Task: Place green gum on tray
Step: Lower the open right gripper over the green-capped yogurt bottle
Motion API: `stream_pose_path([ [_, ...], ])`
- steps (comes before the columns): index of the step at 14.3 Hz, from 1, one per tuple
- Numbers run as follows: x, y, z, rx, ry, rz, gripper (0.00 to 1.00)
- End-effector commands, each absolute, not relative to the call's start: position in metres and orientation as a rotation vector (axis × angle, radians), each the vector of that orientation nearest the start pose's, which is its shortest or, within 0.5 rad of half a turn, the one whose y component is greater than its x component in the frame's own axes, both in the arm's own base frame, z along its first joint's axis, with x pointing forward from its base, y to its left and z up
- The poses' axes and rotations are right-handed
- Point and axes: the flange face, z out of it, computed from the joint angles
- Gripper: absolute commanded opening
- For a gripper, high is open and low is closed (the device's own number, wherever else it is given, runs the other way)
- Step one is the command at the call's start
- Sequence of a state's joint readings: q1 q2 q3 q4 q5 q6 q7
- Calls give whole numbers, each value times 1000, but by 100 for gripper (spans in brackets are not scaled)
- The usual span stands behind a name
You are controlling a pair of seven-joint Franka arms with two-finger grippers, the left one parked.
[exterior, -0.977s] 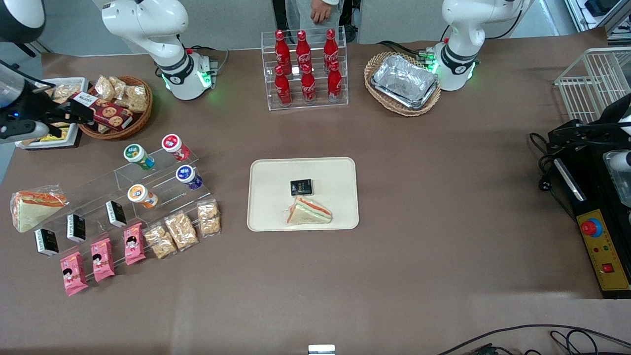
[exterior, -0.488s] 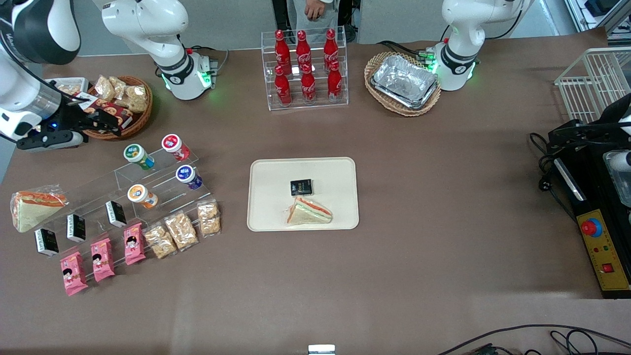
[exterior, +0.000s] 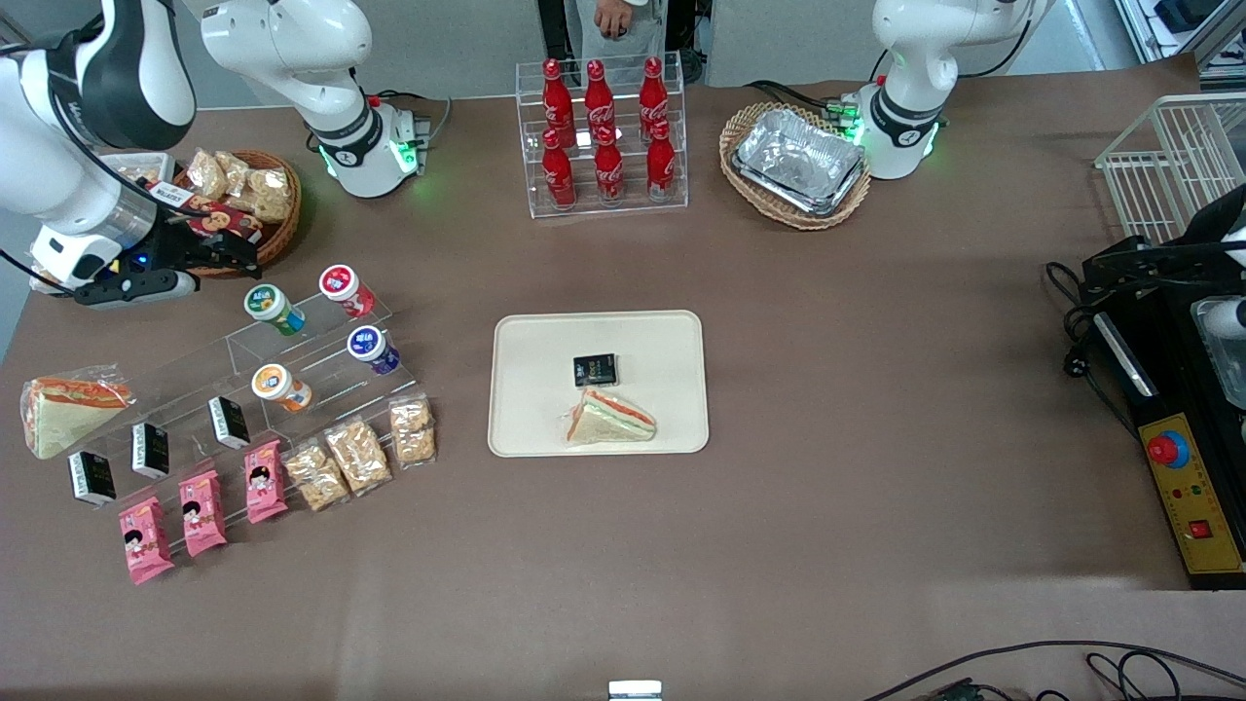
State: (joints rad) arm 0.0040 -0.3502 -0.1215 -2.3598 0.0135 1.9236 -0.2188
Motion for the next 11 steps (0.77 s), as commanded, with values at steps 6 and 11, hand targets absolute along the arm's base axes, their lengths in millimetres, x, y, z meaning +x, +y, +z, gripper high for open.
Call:
stream_pose_path([
  [6,412,-48,381,-3095,-146,3,100],
  [11,414,-48,362,-3100,-139,-6,82],
])
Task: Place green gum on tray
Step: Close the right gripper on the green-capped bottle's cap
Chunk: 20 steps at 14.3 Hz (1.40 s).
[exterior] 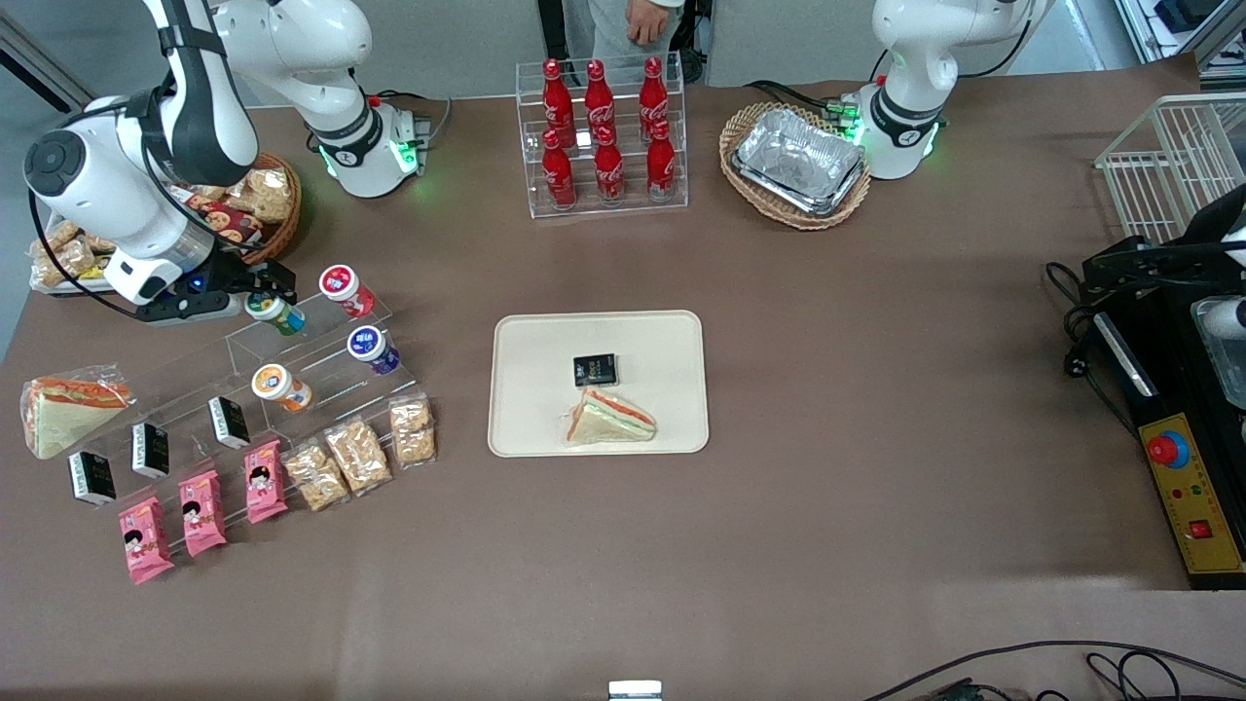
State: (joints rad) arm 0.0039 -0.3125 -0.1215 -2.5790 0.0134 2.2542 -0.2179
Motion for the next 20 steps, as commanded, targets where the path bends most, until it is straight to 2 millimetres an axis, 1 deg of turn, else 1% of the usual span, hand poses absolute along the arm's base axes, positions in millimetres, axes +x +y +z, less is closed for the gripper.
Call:
stream_pose_path([
  [1,414,-48,362,-3100,-139,-4,59],
  [2,414,-49,360,-3100,-138,3,46],
  [3,415,-49,360,-3100,-138,3,38],
  [7,418,-49,361,-3100,-134,6,38],
  [8,421,-49,369,-3100,-126,-9,38],
  [9,427,-49,382,-3100,-128,-18,38],
  [10,434,-50,399,-3097,-129,10,38],
  [12,448,-49,439,-3094,-125,53,38],
  [13,456,-49,460,-3098,-112,42,38],
  [16,477,-52,512,-3103,-105,55,39],
  [19,493,-54,566,-3110,-104,25,39],
  [20,495,-52,583,-3112,-113,18,39],
])
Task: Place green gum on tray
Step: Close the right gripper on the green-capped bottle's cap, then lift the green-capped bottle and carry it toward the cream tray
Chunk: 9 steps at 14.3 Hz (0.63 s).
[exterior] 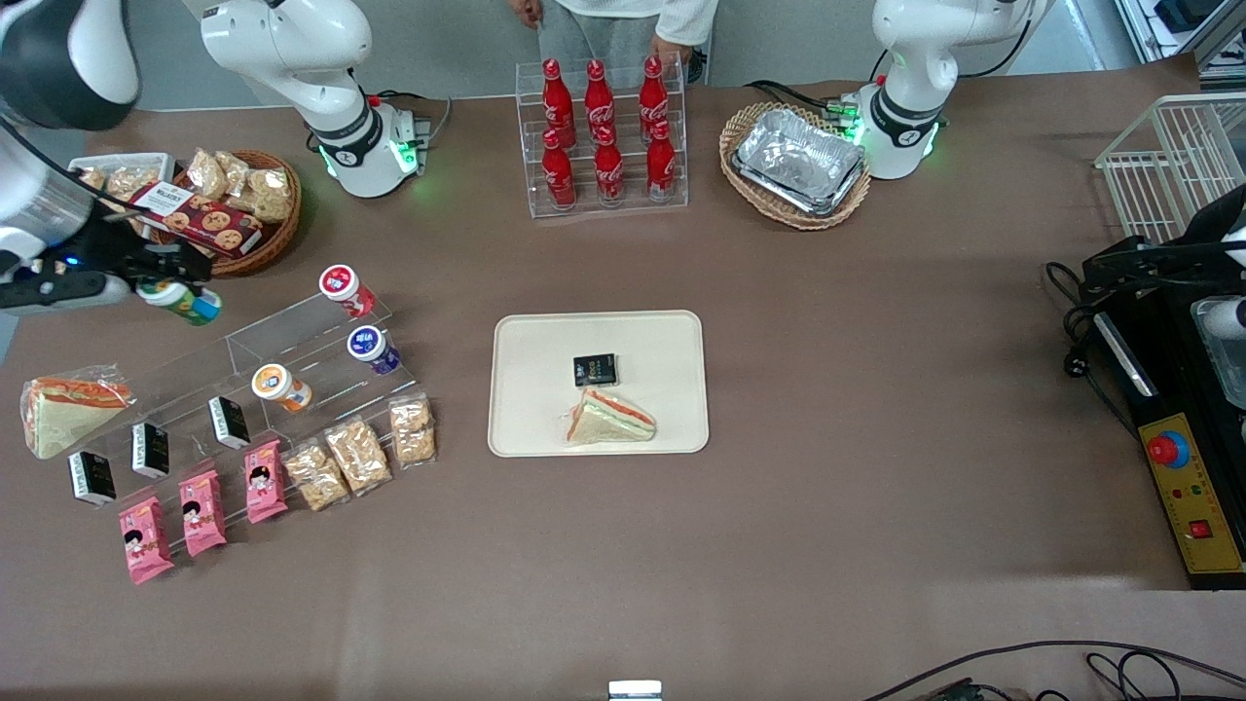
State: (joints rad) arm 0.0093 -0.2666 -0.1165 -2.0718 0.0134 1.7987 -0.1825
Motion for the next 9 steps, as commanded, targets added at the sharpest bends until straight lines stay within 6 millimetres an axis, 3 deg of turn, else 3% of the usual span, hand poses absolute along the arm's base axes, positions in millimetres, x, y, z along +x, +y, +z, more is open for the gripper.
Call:
stream_pose_path([
  [1,500,-48,596,-3114,-124,7,39],
  [4,516,-12,613,-3130,-102,-22,39],
  [9,524,109,601,-3125,240,10,39],
])
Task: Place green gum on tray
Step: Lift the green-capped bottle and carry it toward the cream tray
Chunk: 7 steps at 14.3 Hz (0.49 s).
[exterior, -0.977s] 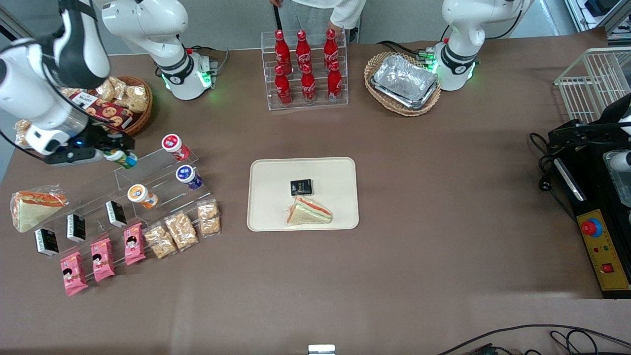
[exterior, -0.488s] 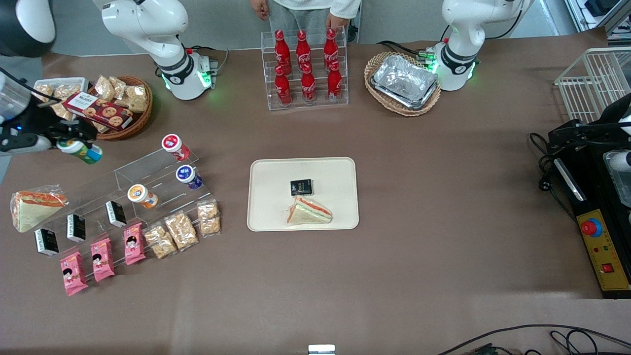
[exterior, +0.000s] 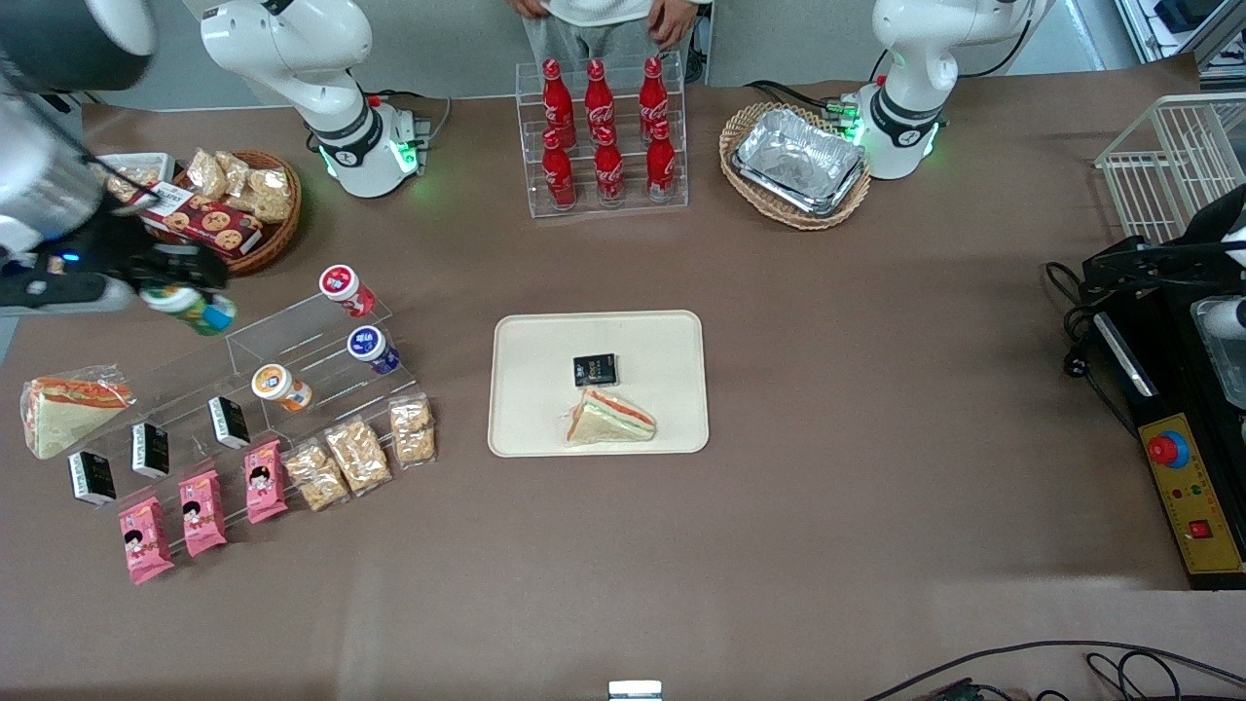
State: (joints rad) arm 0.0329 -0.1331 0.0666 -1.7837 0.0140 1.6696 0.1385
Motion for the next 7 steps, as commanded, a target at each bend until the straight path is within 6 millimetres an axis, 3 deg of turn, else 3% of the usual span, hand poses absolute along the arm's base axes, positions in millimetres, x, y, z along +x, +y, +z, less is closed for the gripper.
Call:
stream_pose_path([
  [1,526,130,594,-3122,298,24,39],
  [4,535,181,568,-3055,486,66,40],
  [7,534,226,520,-3015,578,80,39],
])
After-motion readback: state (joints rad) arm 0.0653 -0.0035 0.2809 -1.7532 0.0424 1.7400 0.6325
